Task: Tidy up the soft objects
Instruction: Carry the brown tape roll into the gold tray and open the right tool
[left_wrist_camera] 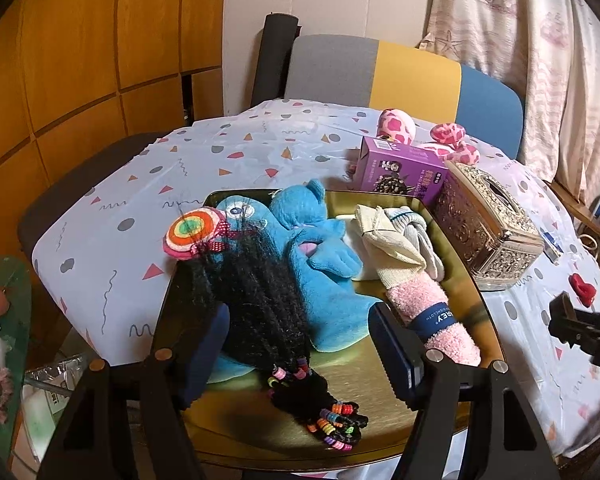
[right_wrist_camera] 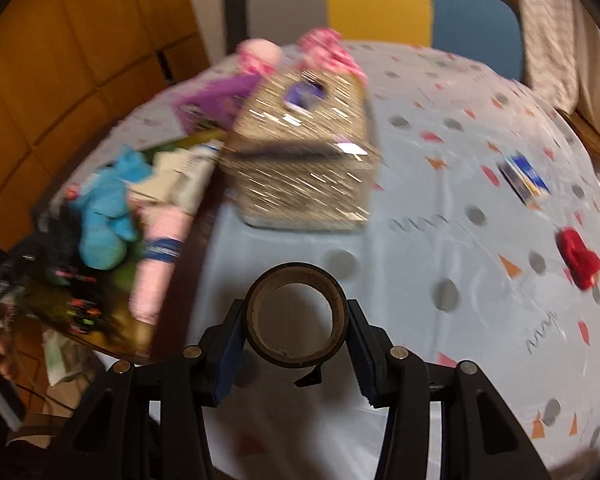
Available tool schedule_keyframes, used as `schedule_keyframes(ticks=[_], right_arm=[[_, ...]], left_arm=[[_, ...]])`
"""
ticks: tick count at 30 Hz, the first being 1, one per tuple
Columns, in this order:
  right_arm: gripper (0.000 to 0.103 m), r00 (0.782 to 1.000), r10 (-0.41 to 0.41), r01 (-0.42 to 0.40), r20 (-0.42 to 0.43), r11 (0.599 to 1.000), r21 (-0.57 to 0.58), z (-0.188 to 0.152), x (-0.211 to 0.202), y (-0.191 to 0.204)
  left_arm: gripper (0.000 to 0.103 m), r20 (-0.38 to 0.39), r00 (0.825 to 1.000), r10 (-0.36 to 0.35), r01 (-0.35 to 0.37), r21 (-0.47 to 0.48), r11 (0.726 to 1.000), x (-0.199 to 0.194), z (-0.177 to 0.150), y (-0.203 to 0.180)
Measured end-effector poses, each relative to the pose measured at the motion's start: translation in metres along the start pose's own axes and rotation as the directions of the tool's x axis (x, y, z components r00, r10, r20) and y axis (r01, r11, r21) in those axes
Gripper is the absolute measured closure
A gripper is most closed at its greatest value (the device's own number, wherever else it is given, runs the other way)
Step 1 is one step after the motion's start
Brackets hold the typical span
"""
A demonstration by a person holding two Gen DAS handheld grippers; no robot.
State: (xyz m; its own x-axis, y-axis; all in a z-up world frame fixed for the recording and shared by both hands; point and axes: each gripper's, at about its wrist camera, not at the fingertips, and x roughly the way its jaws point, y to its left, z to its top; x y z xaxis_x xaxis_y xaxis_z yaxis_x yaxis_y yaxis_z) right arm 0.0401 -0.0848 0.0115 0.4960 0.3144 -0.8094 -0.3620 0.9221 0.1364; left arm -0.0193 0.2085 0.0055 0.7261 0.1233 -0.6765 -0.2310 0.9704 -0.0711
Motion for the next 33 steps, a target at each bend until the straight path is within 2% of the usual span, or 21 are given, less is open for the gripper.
schedule_keyframes(ticks=[6,14,20,24,29,31,33], right_arm=[[0.055,0.994,0.111,-0.106,0.025,0.983,-0.149,0.017,-0.003,0.062],[0.055,0.981,0.188,-0.191,-0.040,0.934,-0.301,0.022,0.017,0.129],[0.054,0.978,0.174,-0.205,-0.118,0.916,-0.346,0.017,0.049,0.153],[0.054,0.977,0.135,-0.187,-0.165,0.915,-0.358,0.012,0.078,0.165],[0.054,0.963,0.119,-0.204,-0.240,0.908,-0.367,0.001,0.100,0.171],[0.050,0.960,0.123,-0.209,-0.252,0.912,-0.354,-0.002,0.103,0.171],[0.040,0.961,0.135,-0.213,-0.239,0.917,-0.338,-0.002,0.099,0.167]], left_arm=[[0.030,0.004,1.000,0.003,-0.003,-0.006,1.000,-0.001,0.001,0.006],[0.030,0.025,0.998,0.052,-0.049,-0.078,0.996,-0.006,0.006,0.036],[0.030,0.008,0.997,0.082,-0.081,-0.120,0.990,-0.001,0.002,0.055],[0.030,0.004,0.997,0.078,-0.077,-0.110,0.991,0.000,0.000,0.054],[0.027,0.003,0.997,0.074,-0.073,-0.111,0.991,0.000,-0.002,0.052],[0.027,0.007,0.997,0.074,-0.073,-0.109,0.991,-0.001,-0.001,0.051],[0.026,0.018,0.997,0.075,-0.072,-0.104,0.992,-0.004,0.000,0.050]])
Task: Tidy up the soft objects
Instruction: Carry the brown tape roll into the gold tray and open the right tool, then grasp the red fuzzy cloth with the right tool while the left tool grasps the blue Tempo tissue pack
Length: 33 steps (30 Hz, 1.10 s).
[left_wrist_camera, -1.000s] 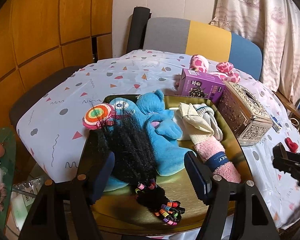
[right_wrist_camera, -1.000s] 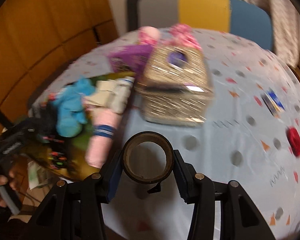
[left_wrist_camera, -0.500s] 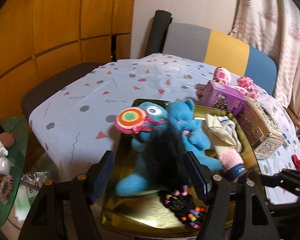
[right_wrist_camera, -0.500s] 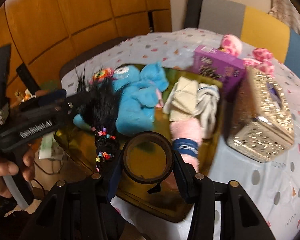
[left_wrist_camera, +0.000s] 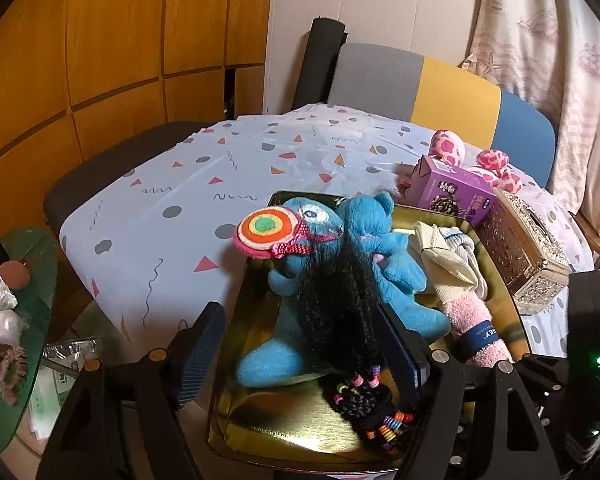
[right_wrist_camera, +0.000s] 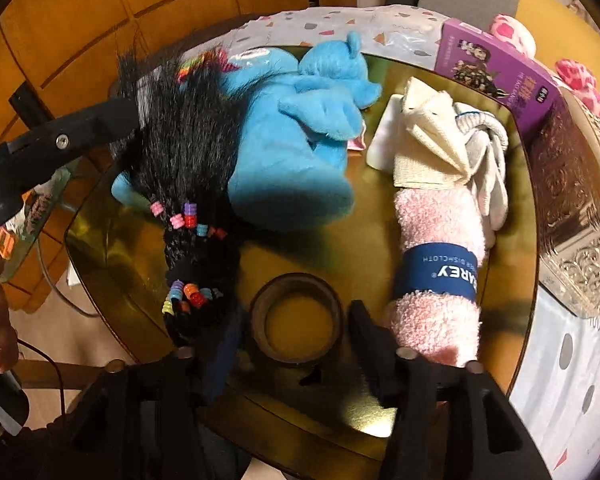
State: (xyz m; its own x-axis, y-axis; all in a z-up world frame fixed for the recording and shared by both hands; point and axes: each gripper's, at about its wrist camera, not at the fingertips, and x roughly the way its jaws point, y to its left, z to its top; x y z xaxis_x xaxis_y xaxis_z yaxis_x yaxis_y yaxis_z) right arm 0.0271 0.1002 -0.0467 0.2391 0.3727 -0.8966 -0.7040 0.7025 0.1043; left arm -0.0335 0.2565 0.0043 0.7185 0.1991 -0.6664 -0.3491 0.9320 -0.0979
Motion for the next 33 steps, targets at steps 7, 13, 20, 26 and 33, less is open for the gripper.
schedule_keyframes(ticks=[7,13,20,26,33], right_arm=[[0.039,0.993,0.034,-0.039,0.115,0.998,0.042,-0.005,-0.040,-0.011],[0.039,0.982,0.005,-0.022,0.189,0.996,0.088,-0.021,-0.076,-0.030],[0.039,0.975,-0.097,0.059,0.201,0.980,0.188,-0.035,-0.100,-0.078],[0.039,0.960,-0.204,0.135,0.189,0.936,0.324,-0.059,-0.122,-0.138],[0.039,0.923,-0.356,0.220,0.149,0.804,0.553,-0.105,-0.159,-0.230]], left_arm=[[0.026,0.029,0.999,-0.022,0.021,0.040,0.999,-0.011,0.004,-0.012],[0.026,0.031,0.998,-0.060,0.057,0.089,0.994,-0.018,0.004,-0.032],[0.026,0.024,0.991,-0.129,0.123,0.179,0.976,-0.026,0.001,-0.066],[0.026,0.005,0.978,-0.209,0.200,0.269,0.942,-0.032,0.001,-0.105],[0.026,-0.033,0.952,-0.304,0.295,0.368,0.882,-0.036,0.000,-0.160]])
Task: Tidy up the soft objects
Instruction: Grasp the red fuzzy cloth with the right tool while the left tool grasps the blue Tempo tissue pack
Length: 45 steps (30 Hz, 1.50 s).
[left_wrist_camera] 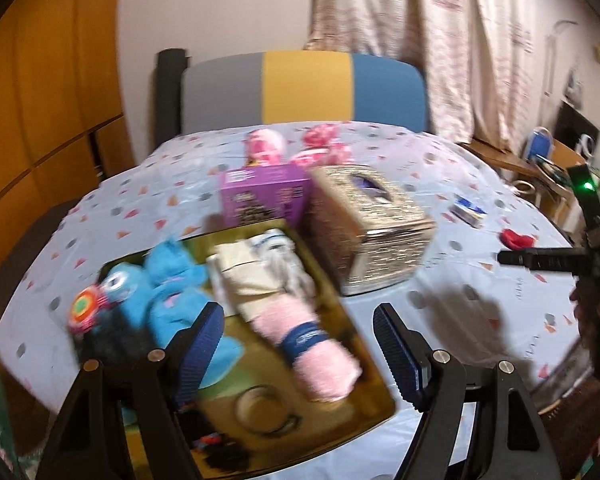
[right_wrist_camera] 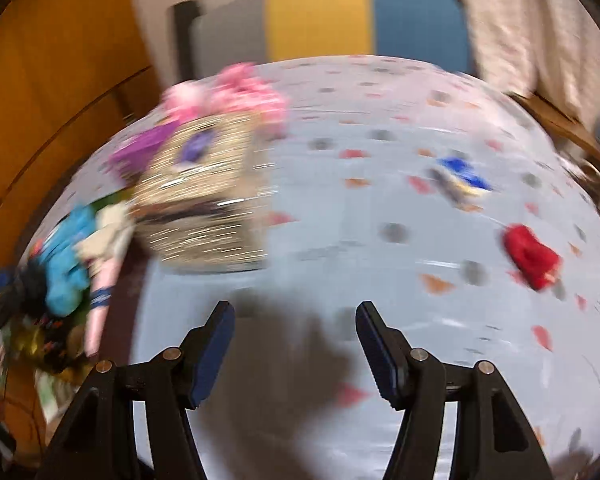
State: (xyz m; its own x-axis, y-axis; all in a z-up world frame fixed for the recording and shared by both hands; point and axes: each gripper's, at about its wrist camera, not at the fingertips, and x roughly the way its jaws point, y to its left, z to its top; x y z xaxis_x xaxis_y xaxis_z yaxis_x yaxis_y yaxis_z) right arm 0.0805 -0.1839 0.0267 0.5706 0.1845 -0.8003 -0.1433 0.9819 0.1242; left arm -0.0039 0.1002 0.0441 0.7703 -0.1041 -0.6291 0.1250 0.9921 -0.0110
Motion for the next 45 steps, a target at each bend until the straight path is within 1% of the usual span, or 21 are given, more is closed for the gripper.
schedule_keyframes(ticks=[2,4,5,10,13,16,18,21,24,27,28,30,32,33,34,35,36,38,40,42,45], right_arm=[[0.039,0.999,-0.038,0.038,0.000,0.997,0.069,0.002,-0.003,-0.032],[0.039,0.996,-0.084,0.082,0.003,0.982,0.171,0.004,-0.008,-0.075],[0.039,0.995,-0.096,0.093,0.005,0.975,0.203,0.005,-0.009,-0.088],[0.039,0.979,-0.205,0.190,-0.006,0.897,0.399,0.009,-0.022,-0.185],[0.039,0.972,-0.235,0.219,-0.025,0.857,0.467,0.010,-0.022,-0.225],[0.039,0.974,-0.223,0.217,-0.044,0.853,0.474,0.021,-0.008,-0.244],[0.036,0.973,-0.225,0.227,-0.057,0.865,0.447,0.030,0.001,-0.244],[0.035,0.964,-0.245,0.265,-0.101,0.903,0.340,0.051,0.029,-0.240],[0.035,0.955,-0.264,0.290,-0.138,0.929,0.231,0.061,0.051,-0.239],[0.035,0.941,-0.281,0.309,-0.189,0.942,0.135,0.068,0.076,-0.238],[0.034,0.939,-0.278,0.305,-0.201,0.945,0.120,0.068,0.082,-0.239],[0.034,0.925,-0.292,0.322,-0.245,0.942,0.093,0.067,0.094,-0.243],[0.035,0.921,-0.276,0.312,-0.276,0.945,0.095,0.063,0.101,-0.246],[0.042,0.925,-0.260,0.299,-0.278,0.948,0.108,0.060,0.100,-0.248],[0.053,0.932,-0.246,0.286,-0.266,0.950,0.123,0.058,0.097,-0.249],[0.066,0.938,-0.229,0.272,-0.262,0.952,0.140,0.056,0.095,-0.250],[0.069,0.940,-0.223,0.267,-0.259,0.952,0.149,0.052,0.091,-0.249],[0.071,0.937,-0.243,0.282,-0.252,0.951,0.131,0.046,0.085,-0.244],[0.072,0.941,-0.240,0.278,-0.237,0.950,0.144,0.034,0.078,-0.243],[0.071,0.945,-0.235,0.280,-0.227,0.941,0.191,0.028,0.074,-0.247],[0.071,0.943,-0.223,0.291,-0.249,0.913,0.285,0.029,0.072,-0.261]], left_arm=[[0.026,-0.003,0.999,-0.034,0.034,0.024,0.999,0.004,0.005,-0.012],[0.026,-0.001,0.998,-0.070,0.070,0.059,0.996,0.007,0.009,-0.027],[0.026,-0.002,0.997,-0.079,0.079,0.072,0.994,0.008,0.010,-0.032],[0.026,-0.030,0.988,-0.152,0.155,0.124,0.980,0.019,0.017,-0.064],[0.025,-0.057,0.982,-0.183,0.189,0.146,0.971,0.026,0.020,-0.080],[0.021,-0.087,0.974,-0.210,0.222,0.165,0.961,0.034,0.022,-0.096],[0.021,-0.105,0.969,-0.224,0.240,0.176,0.955,0.039,0.023,-0.107],[0.021,-0.135,0.961,-0.242,0.265,0.189,0.946,0.050,0.025,-0.121],[0.021,-0.158,0.953,-0.257,0.286,0.199,0.937,0.058,0.026,-0.132],[0.021,-0.180,0.947,-0.266,0.300,0.205,0.932,0.065,0.027,-0.141],[0.021,-0.185,0.945,-0.271,0.307,0.207,0.929,0.068,0.028,-0.144],[0.021,-0.191,0.941,-0.278,0.316,0.212,0.925,0.073,0.032,-0.149],[0.021,-0.193,0.939,-0.285,0.324,0.215,0.921,0.078,0.035,-0.155],[0.021,-0.194,0.937,-0.289,0.328,0.216,0.919,0.081,0.037,-0.157],[0.021,-0.200,0.935,-0.293,0.333,0.215,0.918,0.086,0.040,-0.162],[0.021,-0.204,0.933,-0.296,0.337,0.212,0.917,0.089,0.042,-0.165],[0.021,-0.211,0.931,-0.299,0.342,0.209,0.916,0.094,0.044,-0.170],[0.021,-0.218,0.928,-0.301,0.345,0.206,0.916,0.101,0.048,-0.177],[0.021,-0.234,0.923,-0.305,0.353,0.198,0.915,0.111,0.054,-0.188],[0.021,-0.253,0.914,-0.317,0.366,0.178,0.914,0.124,0.062,-0.200],[0.021,-0.279,0.901,-0.331,0.380,0.142,0.914,0.142,0.072,-0.215]])
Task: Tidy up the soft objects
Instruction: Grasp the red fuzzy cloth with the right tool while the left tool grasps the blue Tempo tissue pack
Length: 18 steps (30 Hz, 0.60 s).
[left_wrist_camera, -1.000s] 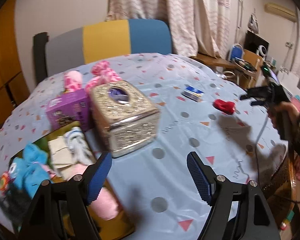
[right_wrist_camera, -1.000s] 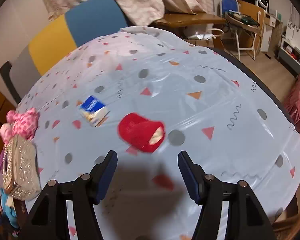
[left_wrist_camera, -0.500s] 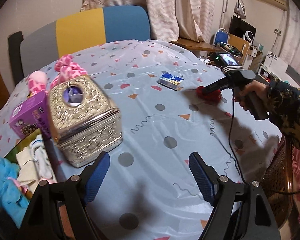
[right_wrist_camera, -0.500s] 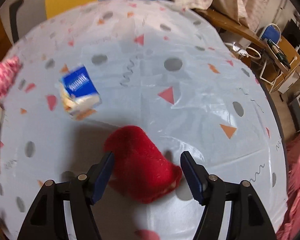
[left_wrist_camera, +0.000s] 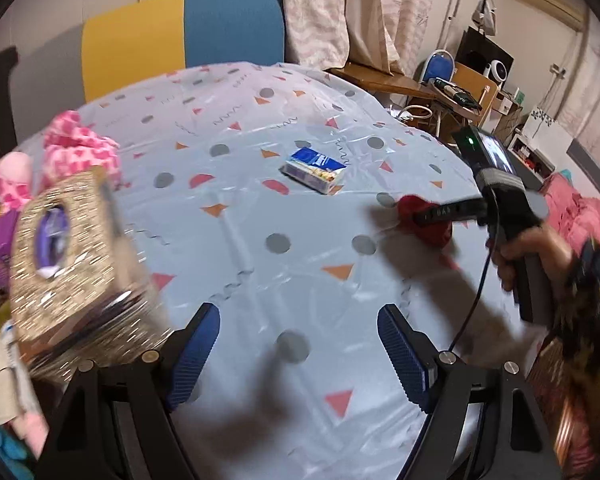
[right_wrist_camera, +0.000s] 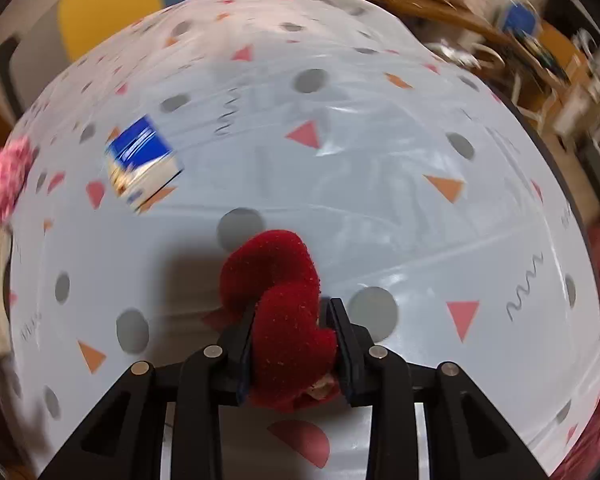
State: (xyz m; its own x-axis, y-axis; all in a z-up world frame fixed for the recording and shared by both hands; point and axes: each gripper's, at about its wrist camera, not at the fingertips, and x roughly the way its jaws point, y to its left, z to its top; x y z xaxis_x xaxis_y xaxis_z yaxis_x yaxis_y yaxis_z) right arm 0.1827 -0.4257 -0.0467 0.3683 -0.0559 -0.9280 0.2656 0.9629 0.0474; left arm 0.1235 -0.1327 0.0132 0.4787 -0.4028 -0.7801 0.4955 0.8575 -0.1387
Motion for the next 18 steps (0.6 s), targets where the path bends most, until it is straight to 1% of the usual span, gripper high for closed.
schedule_keyframes(ticks=[3,5,6,10,13,16,18], right_arm=[[0.070,1.000,0.001,-0.001,-0.018,1.000,0.026,0.000,0.002,-0.007],[0.070,1.000,-0.004,0.004,-0.025,1.000,0.019,-0.001,0.002,-0.007],[0.069,1.000,-0.006,0.006,-0.027,1.000,0.014,0.000,0.002,-0.007],[0.069,0.999,-0.006,0.006,-0.040,1.000,0.011,0.002,0.002,-0.009],[0.068,0.999,-0.014,0.014,-0.047,1.000,0.000,0.008,0.004,-0.004],[0.067,0.998,-0.018,0.018,-0.052,1.000,-0.010,0.009,0.005,-0.001],[0.067,0.998,-0.018,0.017,-0.054,1.000,-0.014,0.009,0.005,0.000]], left_arm=[[0.021,-0.018,1.000,0.003,-0.003,-0.025,1.000,0.025,0.021,-0.006],[0.021,-0.029,1.000,0.007,-0.008,-0.039,0.999,0.039,0.033,-0.008],[0.021,-0.044,0.999,0.015,-0.017,-0.055,0.998,0.051,0.042,-0.008],[0.021,-0.092,0.996,-0.006,-0.006,-0.130,0.991,0.087,0.070,-0.006],[0.021,-0.102,0.995,0.003,-0.020,-0.165,0.986,0.111,0.091,-0.006],[0.021,-0.109,0.994,-0.007,-0.017,-0.213,0.977,0.133,0.111,-0.006],[0.019,-0.120,0.993,0.008,-0.037,-0.234,0.972,0.151,0.126,-0.007]])
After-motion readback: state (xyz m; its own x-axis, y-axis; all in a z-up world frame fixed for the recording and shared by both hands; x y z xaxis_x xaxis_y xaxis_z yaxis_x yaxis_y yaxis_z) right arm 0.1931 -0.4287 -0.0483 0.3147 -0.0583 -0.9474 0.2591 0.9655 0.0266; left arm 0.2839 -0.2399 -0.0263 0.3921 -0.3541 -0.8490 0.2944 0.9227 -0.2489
